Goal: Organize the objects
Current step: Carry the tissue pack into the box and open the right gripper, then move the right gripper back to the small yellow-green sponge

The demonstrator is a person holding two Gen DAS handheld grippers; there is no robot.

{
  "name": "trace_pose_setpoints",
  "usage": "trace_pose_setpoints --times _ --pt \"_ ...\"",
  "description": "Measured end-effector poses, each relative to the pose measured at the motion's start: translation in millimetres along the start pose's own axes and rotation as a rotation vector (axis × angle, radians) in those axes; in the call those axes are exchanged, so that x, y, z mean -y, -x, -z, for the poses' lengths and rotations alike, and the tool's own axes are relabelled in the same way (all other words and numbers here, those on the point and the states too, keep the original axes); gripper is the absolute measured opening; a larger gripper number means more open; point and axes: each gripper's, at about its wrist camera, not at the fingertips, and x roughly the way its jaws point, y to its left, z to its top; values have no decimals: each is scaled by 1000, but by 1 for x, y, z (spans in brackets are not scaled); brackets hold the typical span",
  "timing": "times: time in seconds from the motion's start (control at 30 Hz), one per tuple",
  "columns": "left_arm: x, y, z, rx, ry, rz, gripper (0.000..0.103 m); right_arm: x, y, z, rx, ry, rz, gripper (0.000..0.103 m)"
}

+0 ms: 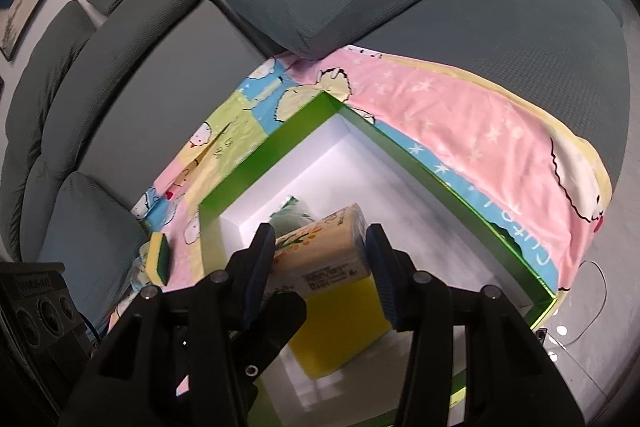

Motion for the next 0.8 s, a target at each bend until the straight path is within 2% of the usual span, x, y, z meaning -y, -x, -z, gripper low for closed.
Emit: trace_pose_setpoints --times 0.3,0.43,0.53,0.7,0.8 --pt "-3 -10 6 -32 44 20 49 8 -8 0 -27 -4 50 47" --pt "-5 -6 7 -21 47 12 49 10 -11 0 -30 -13 62 47" --pt "-6 3 6 -2 47 8 49 9 -10 0 -25 -18 88 56" --pt "-15 28 3 40 44 -27 49 5 -4 -1 9 -14 112 59" --pt "-23 48 3 75 43 -55 49 -1 0 -1 34 -3 110 65"
